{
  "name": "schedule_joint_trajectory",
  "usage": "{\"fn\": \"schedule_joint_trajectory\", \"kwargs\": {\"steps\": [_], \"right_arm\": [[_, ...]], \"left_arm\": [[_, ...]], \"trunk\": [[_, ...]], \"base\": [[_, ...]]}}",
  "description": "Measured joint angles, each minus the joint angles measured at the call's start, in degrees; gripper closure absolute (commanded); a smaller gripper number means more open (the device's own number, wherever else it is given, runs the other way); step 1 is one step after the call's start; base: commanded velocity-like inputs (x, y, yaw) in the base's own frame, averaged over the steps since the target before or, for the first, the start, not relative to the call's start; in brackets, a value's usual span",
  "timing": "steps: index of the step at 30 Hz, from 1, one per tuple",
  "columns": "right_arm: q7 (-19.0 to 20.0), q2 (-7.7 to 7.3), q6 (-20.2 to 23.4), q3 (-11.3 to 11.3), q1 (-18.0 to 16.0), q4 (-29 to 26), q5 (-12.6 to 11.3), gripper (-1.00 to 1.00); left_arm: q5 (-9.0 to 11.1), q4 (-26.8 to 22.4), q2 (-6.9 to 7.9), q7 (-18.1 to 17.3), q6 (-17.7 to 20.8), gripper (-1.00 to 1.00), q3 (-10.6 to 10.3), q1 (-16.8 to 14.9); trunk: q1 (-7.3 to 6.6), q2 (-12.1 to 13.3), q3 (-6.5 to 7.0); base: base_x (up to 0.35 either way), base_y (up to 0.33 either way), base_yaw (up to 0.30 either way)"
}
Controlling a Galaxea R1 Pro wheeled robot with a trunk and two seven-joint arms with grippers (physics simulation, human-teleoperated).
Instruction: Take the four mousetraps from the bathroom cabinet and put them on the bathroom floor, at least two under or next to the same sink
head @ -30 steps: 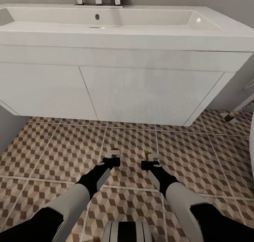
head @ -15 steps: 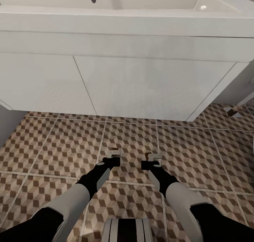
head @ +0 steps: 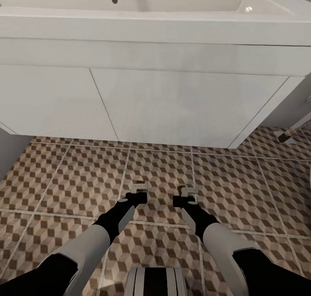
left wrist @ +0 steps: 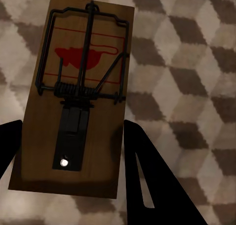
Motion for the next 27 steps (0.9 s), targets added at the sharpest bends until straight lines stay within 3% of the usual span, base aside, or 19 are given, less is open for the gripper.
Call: {"fn": "schedule_joint_trajectory", "kwargs": {"steps": [6,14,20,27], "right_arm": [[0.0,0.00,-0.7,0.1,0.0,0.0,0.0,1.00],[0.1,0.00,-0.8,0.1,0.0,0.0,0.0,1.00],[0.5,0.00,-2.9,0.1,0.0,0.0,0.1,1.00],[0.6,0.00,-3.8,0.1,0.1,0.0,0.1,1.00]], "left_arm": [[0.0,0.0,0.00,0.0,0.0,1.00,0.0,0.0],[0.0,0.0,0.00,0.1,-0.7,1.00,0.1,0.0],[0.1,0.1,0.00,0.1,-4.8,1.00,0.1,0.0],[0.1,0.2,0.00,0.1,-6.0,1.00,0.1,0.0]], "trunk": [[0.16,-0.1,-1.32],[0.15,-0.1,-1.33],[0.15,-0.1,-1.33],[0.15,-0.1,-1.33]], "base": [[0.000,0.000,0.000],[0.000,0.000,0.000],[0.000,0.000,0.000],[0.000,0.000,0.000]]}}
